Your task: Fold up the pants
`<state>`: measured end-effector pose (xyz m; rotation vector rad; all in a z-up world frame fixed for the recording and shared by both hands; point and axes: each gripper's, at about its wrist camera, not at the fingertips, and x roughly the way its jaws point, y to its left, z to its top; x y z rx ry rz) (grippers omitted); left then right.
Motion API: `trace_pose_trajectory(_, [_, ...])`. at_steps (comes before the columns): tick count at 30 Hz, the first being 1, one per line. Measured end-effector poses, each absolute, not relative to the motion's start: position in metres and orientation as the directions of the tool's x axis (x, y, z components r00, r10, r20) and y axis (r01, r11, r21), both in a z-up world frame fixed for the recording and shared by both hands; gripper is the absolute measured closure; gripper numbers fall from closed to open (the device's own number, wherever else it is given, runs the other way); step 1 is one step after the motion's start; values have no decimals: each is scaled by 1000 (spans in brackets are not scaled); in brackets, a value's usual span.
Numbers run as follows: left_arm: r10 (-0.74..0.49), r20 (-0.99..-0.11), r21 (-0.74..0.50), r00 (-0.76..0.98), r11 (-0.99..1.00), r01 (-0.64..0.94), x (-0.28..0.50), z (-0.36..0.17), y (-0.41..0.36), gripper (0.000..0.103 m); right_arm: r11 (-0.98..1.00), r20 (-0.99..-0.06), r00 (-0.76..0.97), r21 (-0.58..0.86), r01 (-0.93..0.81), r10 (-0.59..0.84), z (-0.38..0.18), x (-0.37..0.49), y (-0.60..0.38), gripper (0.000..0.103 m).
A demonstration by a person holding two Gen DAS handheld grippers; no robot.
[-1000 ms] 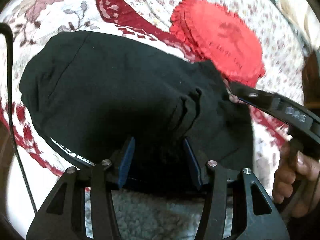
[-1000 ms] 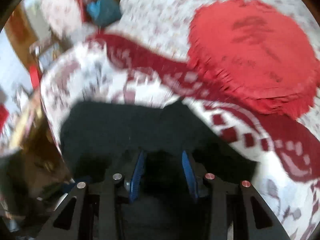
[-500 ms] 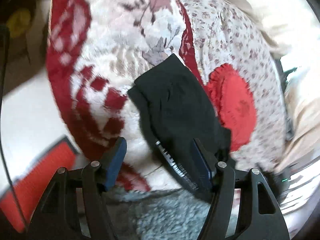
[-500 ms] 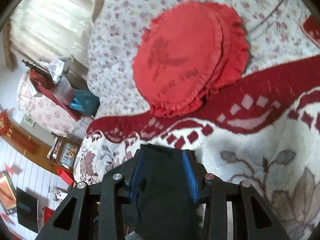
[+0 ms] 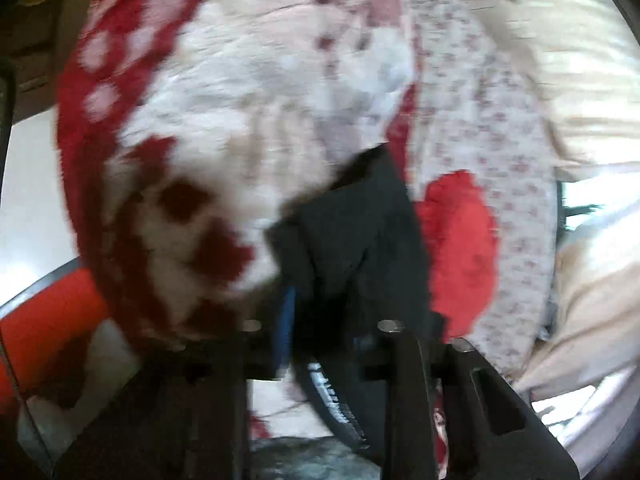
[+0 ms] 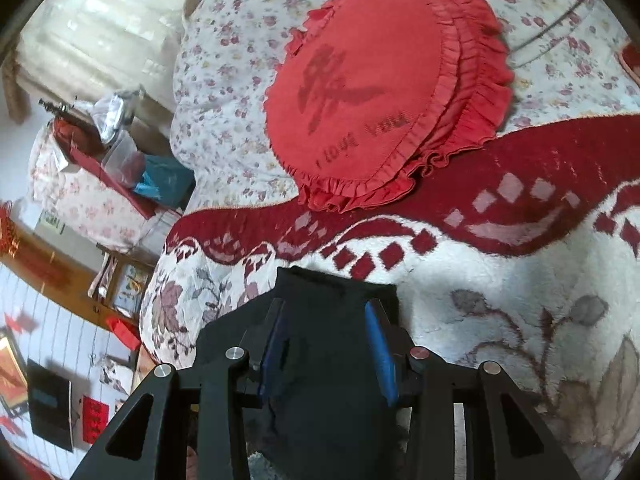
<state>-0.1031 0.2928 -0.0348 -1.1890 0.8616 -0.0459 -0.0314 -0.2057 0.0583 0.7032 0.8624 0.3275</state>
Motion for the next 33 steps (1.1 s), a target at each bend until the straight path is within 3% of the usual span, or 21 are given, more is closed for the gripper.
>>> trace_pose_trajectory(5, [-331, -652, -697, 682, 616, -367, -103, 3, 267, 89, 705, -566, 645, 706, 58, 514, 57, -36, -219, 65])
trace_pose_trajectory(8, [-261, -621, -597, 739, 769, -230, -105, 47, 237, 89, 680, -552, 660, 729, 85, 509, 57, -40, -229, 65])
trace_pose_trajectory(12, [-305, -540, -496, 784, 869, -3, -105, 91, 188, 89, 648, -531, 682, 754, 109, 503, 60, -47, -242, 65])
trace_pose_trajectory(15, [-406, -507, -410, 760, 889, 203, -109, 113, 134, 89, 631, -521, 693, 766, 123, 498, 62, -54, -249, 65])
trace_pose_trajectory(22, [-584, -539, -241, 607, 797, 554, -135, 119, 14, 89, 608, -503, 703, 784, 127, 503, 65, -63, -258, 65])
trace_pose_trajectory(26, [-563, -623, -184, 543, 780, 598, -131, 98, -20, 89, 605, -502, 701, 786, 126, 506, 64, -64, -262, 65])
trace_pose_trajectory(33, [-560, -681, -194, 472, 760, 621, -134, 72, -31, 89, 595, -498, 696, 794, 125, 517, 62, -66, -261, 65])
